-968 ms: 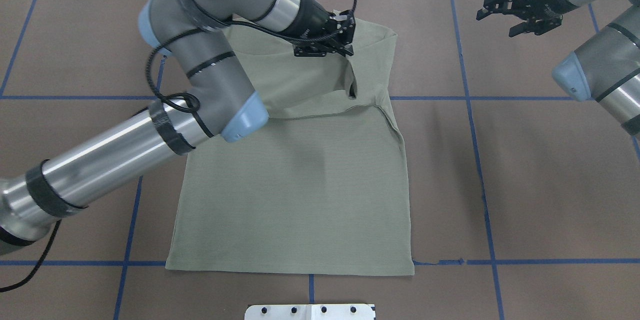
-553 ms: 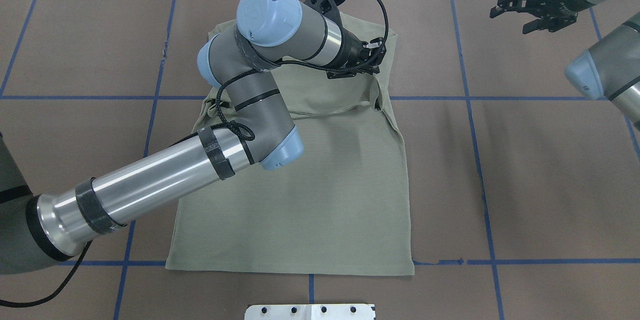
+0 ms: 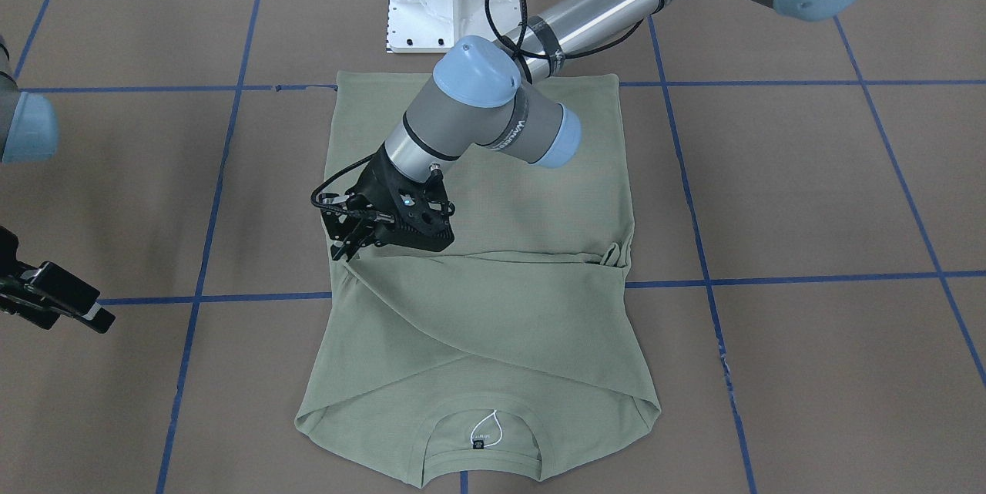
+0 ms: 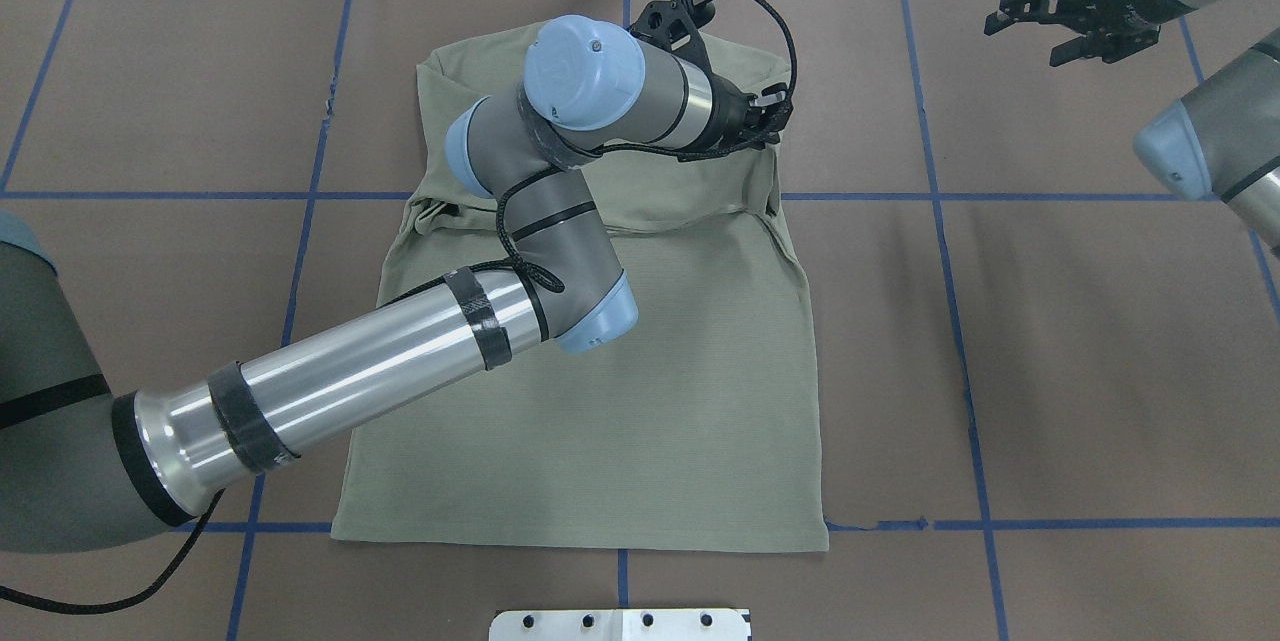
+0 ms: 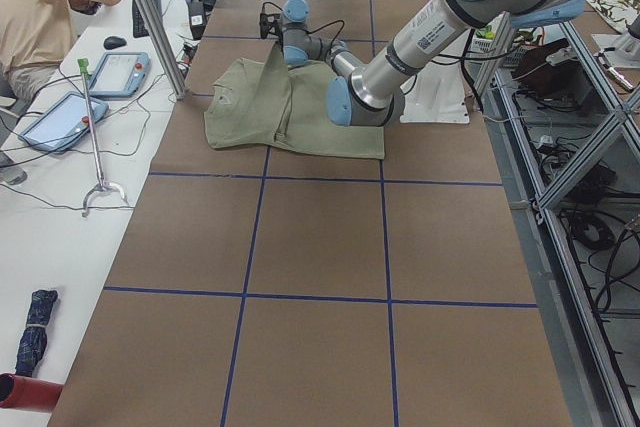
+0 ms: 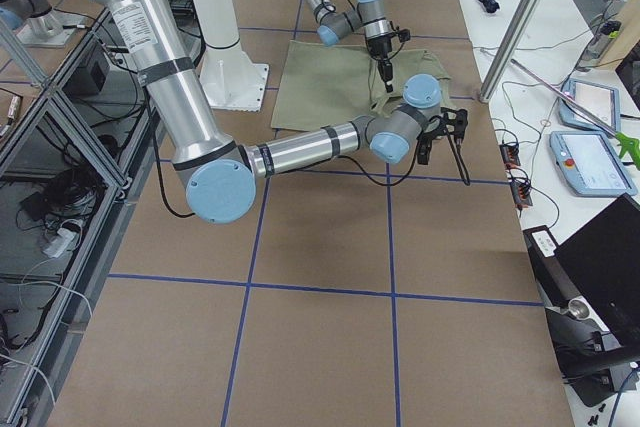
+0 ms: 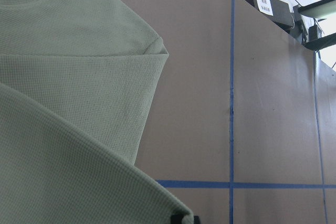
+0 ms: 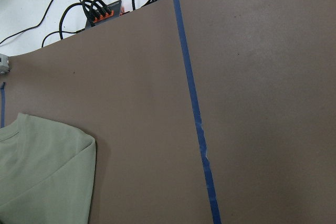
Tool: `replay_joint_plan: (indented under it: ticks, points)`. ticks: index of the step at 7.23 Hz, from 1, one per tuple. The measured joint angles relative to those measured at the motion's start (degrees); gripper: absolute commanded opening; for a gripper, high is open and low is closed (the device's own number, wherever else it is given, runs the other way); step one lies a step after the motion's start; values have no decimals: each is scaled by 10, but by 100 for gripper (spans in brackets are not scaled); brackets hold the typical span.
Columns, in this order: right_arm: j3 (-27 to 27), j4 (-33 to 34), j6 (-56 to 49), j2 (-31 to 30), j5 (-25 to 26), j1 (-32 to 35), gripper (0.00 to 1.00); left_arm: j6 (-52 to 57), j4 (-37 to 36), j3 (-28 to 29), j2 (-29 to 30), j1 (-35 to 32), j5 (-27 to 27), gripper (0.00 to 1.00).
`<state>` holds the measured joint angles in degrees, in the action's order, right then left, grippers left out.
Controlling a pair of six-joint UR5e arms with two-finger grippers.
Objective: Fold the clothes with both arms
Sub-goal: 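Fold the grasped sleeve with the left gripper across the shirt body, then release the sleeve with the left gripper while the right gripper moves to the hem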
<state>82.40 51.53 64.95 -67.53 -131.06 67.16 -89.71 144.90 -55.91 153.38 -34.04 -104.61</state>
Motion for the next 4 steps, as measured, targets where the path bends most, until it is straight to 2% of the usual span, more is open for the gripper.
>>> replay_joint_plan:
  ticks: [2, 3, 4]
  points:
    - [8, 1, 7, 2, 3, -7, 100, -8, 6, 4, 6, 4, 4, 84]
    - [22, 1, 15, 2, 19, -27, 100, -28, 6, -22, -4, 3, 3, 83]
    - [55, 3, 53, 0, 63, -68, 100, -47, 3, -75, -36, 1, -1, 82]
